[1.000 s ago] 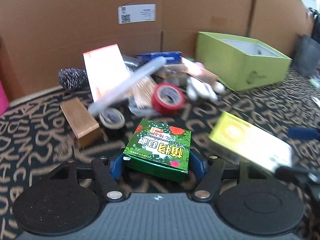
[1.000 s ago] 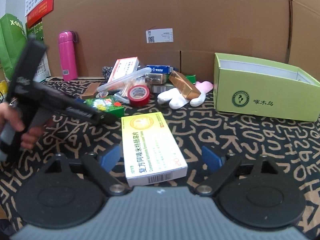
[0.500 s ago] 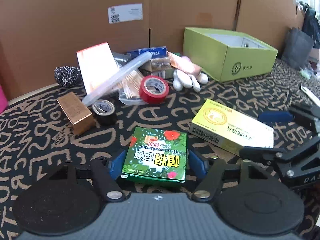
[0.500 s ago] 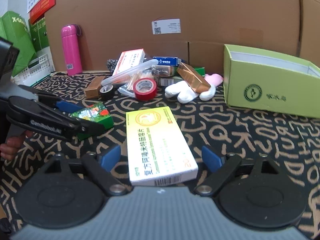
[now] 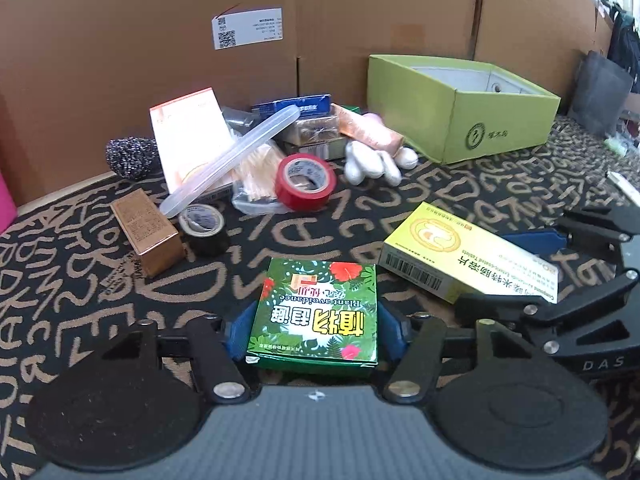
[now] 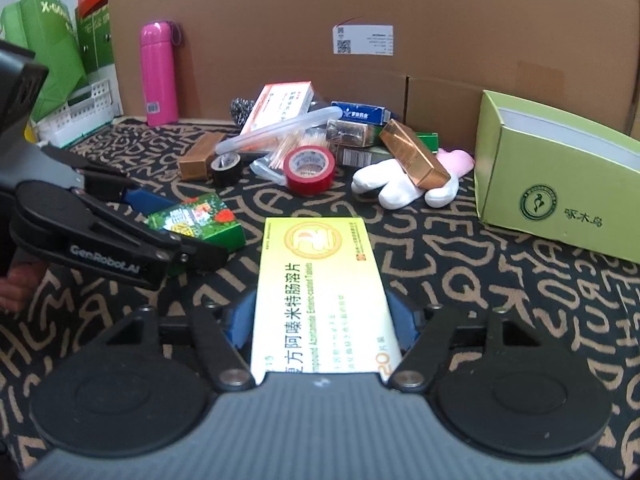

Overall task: Organize objects
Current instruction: 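Carry both boxes into the green shoebox and release them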

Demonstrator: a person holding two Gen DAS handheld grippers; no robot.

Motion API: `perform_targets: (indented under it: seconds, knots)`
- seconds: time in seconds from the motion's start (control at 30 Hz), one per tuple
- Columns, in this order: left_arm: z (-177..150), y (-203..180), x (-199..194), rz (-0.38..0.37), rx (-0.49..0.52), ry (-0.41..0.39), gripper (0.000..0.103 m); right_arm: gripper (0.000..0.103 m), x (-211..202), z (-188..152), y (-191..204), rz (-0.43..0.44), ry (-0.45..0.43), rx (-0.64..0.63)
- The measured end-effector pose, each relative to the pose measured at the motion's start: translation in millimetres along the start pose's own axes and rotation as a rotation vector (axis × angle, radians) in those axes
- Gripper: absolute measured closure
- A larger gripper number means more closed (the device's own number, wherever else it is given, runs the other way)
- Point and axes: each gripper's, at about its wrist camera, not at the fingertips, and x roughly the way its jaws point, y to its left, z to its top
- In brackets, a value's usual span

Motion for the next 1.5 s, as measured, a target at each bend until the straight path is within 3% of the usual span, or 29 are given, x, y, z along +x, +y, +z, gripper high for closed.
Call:
perform_targets:
  seconds: [0.23, 0.4, 0.5, 0.63, 0.8, 1.03, 1.23, 1.27, 1.3, 1.33, 1.4, 1.5]
  knots:
    - [36, -20, -18, -0.094, -0.002, -0.095, 0.038, 0.036, -45, 13, -30, -0.049, -0.109, 0.06]
    - [81, -42, -20, -0.183, -0.015, -0.169, 0.038, 0.036, -73, 31, -63, -0.147, -0.201, 0.069]
    - [110, -61, -15, -0.188, 0.001, -0.206, 0.038, 0.036, -87, 46, -85, -0.23, -0.251, 0.056]
    - [146, -81, 4, -0.231, -0.02, -0.205, 0.038, 0.036, -91, 65, -121, -0.322, -0.284, 0.074]
    - [181, -107, 49, -0.215, -0.03, -0.165, 0.038, 0.036, -67, 88, -175, -0.419, -0.257, 0.111]
    - [210, -127, 111, -0.169, -0.036, -0.119, 0.038, 0.036, -14, 107, -238, -0.524, -0.154, 0.117]
    - [214, -131, 140, -0.149, -0.042, -0.114, 0.037, 0.036, 22, 111, -277, -0.53, -0.094, 0.152]
    - [213, -130, 143, -0.155, -0.045, -0.124, 0.034, 0.036, 28, 110, -281, -0.525, -0.084, 0.151]
    - [211, -129, 145, -0.168, -0.047, -0.129, 0.021, 0.036, 34, 109, -284, -0.511, -0.069, 0.148]
    - [209, -127, 146, -0.177, -0.054, -0.119, 0.015, 0.033, 40, 108, -286, -0.492, -0.049, 0.139]
    - [205, -123, 145, -0.183, -0.069, -0.117, 0.011, 0.005, 46, 105, -283, -0.487, -0.024, 0.104]
    - [206, -120, 135, -0.181, -0.063, -0.139, 0.011, 0.002, 35, 101, -271, -0.519, -0.036, 0.036]
